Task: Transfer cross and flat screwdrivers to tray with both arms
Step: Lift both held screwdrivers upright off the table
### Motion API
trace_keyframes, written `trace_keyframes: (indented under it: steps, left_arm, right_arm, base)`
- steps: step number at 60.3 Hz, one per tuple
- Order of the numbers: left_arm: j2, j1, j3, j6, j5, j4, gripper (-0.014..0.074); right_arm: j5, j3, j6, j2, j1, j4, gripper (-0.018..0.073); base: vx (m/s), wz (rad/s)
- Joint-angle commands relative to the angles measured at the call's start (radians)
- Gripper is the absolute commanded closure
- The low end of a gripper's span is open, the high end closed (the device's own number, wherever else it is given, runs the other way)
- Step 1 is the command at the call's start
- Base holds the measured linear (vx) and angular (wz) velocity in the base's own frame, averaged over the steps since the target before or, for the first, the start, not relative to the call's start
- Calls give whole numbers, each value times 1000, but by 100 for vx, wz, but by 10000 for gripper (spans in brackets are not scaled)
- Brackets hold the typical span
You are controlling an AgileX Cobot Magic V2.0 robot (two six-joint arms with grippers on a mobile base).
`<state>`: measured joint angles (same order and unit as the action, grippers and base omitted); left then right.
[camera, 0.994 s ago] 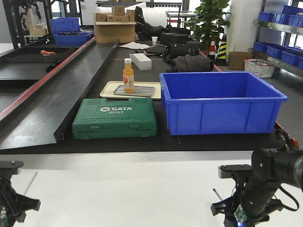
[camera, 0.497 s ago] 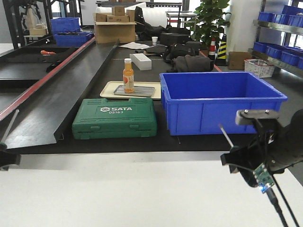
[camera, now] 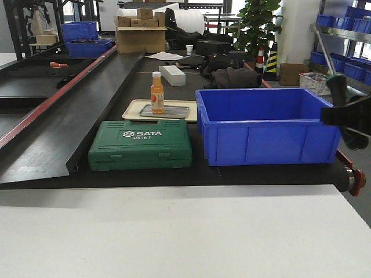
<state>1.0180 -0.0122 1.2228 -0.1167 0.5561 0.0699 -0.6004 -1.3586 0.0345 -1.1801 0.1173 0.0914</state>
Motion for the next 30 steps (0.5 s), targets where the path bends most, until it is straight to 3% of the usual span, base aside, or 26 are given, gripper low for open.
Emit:
trace_keyframes:
  steps: [1, 30]
  left_arm:
    - [-71, 4, 31, -11, -137, -6, 596]
    - [-209, 4, 31, -11, -140, -6, 596]
  right_arm:
    - [111, -28, 10, 74, -1, 1, 567]
    - [128, -28, 29, 209, -1, 0, 567]
  base:
    - [0, 0]
    - [0, 0]
